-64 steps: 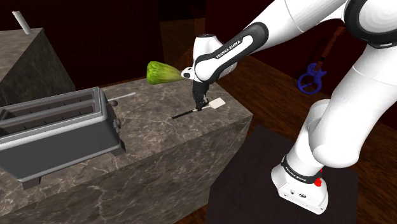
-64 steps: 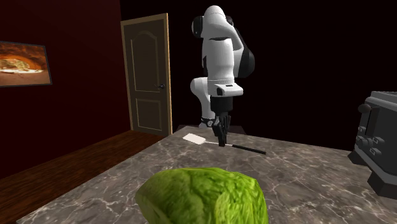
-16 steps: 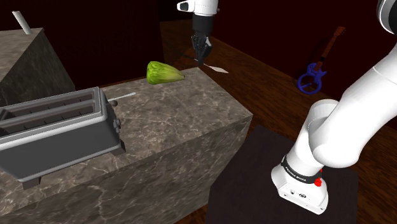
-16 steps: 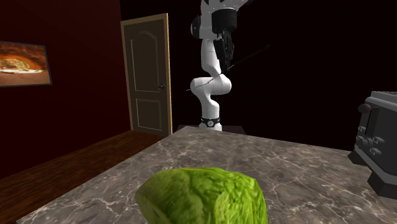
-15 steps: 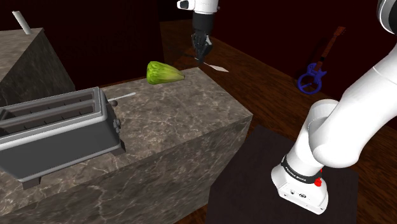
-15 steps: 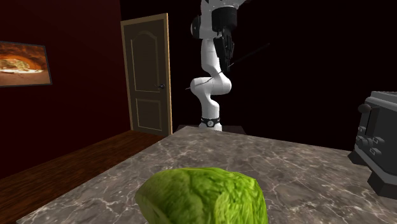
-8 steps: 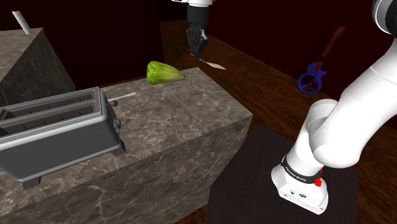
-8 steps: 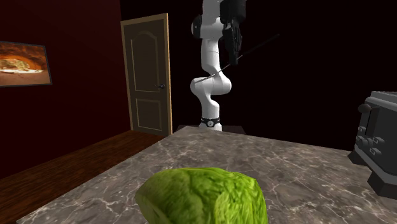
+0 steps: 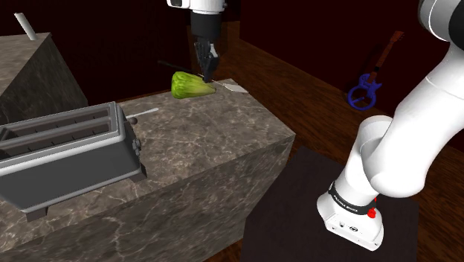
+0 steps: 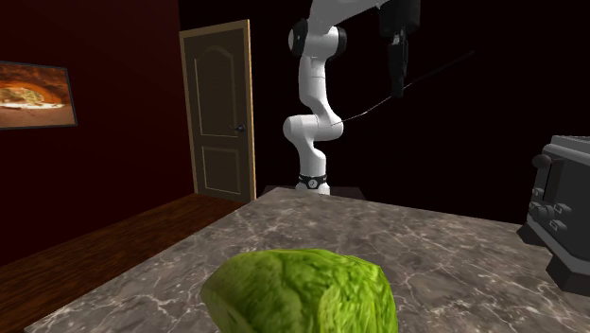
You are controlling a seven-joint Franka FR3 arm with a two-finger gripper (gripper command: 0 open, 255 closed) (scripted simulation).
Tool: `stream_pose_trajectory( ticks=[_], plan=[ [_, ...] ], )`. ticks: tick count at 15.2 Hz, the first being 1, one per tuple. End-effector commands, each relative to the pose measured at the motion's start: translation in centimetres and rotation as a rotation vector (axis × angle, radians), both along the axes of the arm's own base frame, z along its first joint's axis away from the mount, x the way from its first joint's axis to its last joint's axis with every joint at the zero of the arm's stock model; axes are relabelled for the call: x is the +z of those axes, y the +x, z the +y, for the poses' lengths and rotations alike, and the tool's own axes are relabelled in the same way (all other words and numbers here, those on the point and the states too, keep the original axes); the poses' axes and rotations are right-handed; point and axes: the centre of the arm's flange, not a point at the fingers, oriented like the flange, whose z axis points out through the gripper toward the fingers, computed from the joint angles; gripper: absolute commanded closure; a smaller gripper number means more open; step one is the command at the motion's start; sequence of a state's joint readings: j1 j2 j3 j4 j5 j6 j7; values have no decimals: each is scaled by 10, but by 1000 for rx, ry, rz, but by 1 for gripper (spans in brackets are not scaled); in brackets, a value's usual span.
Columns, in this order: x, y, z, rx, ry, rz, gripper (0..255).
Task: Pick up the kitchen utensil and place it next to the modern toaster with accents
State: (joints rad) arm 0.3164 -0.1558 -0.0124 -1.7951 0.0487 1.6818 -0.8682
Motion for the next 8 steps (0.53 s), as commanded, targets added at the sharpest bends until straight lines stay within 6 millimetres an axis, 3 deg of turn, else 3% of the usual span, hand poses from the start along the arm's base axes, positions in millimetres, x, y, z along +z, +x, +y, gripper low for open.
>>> stream_pose_trajectory(
  ticks=[1,8],
  plan=[
    [3,4,28,-1,1,0,255],
    [3,5,120,-1,1,0,255]
  ],
)
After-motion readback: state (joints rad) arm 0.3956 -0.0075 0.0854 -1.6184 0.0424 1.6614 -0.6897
